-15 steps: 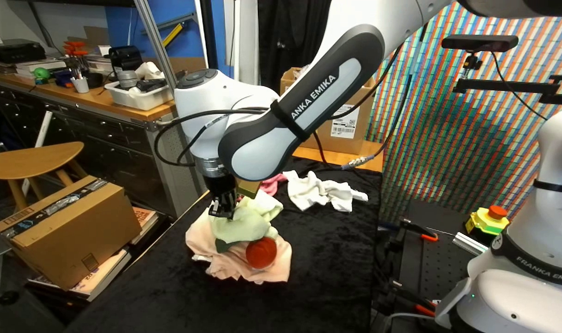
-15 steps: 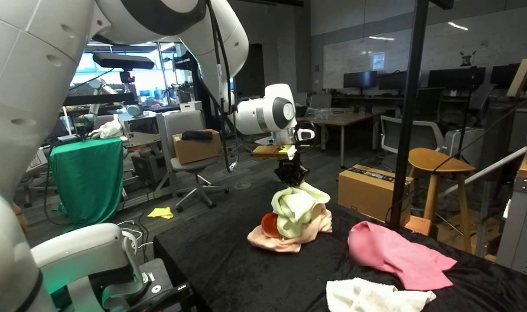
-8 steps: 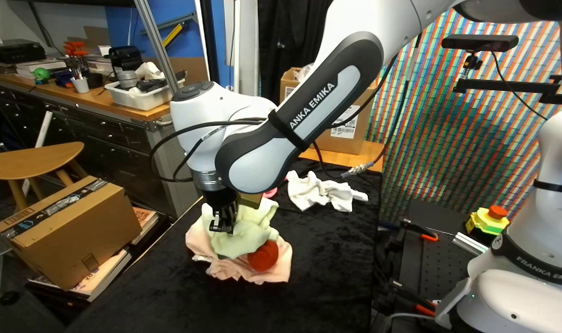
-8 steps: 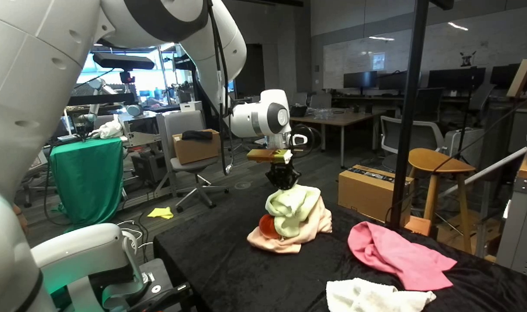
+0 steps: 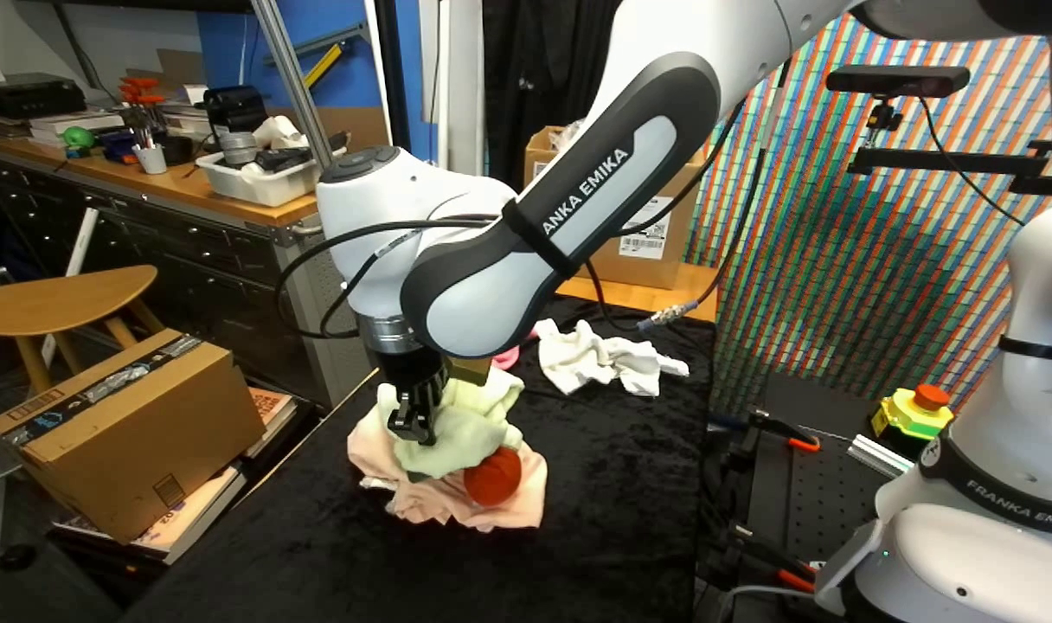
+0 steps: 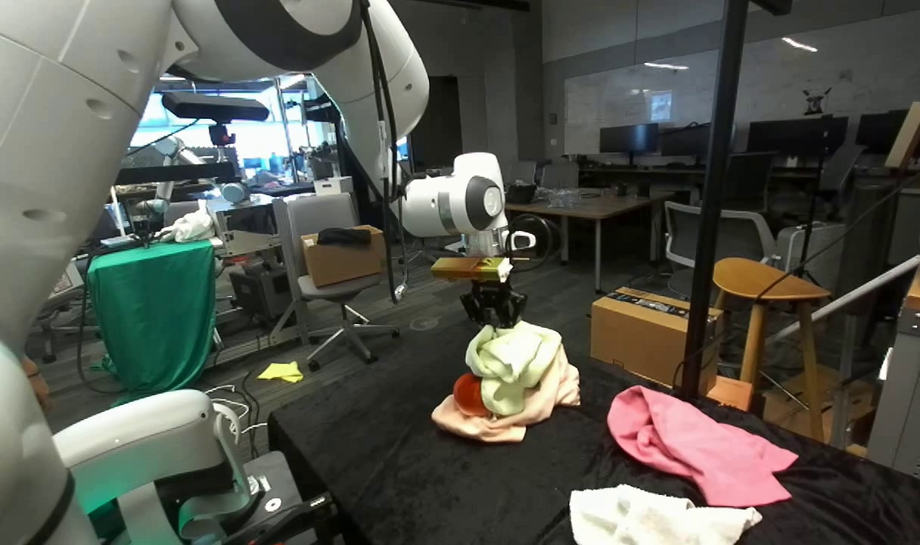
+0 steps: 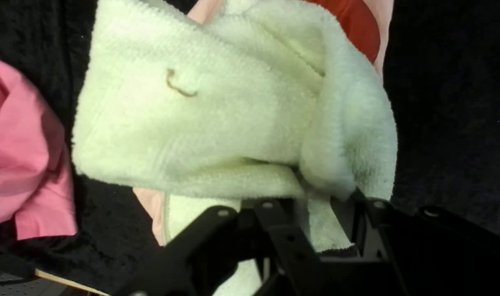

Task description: Pile all the objects in the middle of the table

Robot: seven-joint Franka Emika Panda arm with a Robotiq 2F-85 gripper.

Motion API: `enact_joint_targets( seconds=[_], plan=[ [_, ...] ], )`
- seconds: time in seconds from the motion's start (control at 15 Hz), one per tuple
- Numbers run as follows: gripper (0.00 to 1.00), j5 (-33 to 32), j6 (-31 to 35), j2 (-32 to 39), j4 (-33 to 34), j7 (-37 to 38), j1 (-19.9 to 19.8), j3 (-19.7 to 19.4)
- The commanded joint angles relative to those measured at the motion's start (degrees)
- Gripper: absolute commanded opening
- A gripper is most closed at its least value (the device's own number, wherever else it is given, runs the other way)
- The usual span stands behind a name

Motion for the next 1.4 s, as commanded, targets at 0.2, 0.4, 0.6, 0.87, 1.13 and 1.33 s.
enact_joint_targets(
  seconds=[0.2, 0.4, 0.6, 0.87, 1.13, 1.33],
  plan=[
    [0.95, 1.38, -2.51, -4.52, -0.09, -2.8, -1.36, 0.61],
    [1.0, 0.99, -2.11, -6.18, -0.24, -2.45, -1.78, 0.25],
    [1.0, 1.02, -1.3, -8.07, -1.0, -1.94, -2.85, -0.27],
    [1.0, 1.86, -0.46, -10.63, -2.82, -1.9, -5.39, -0.86],
    [1.0, 3.29, 0.14, -13.47, -6.07, -1.46, -8.25, -1.71],
    [1.0, 5.18, 0.8, -15.46, -9.24, -1.15, -10.28, -2.56]
  ],
)
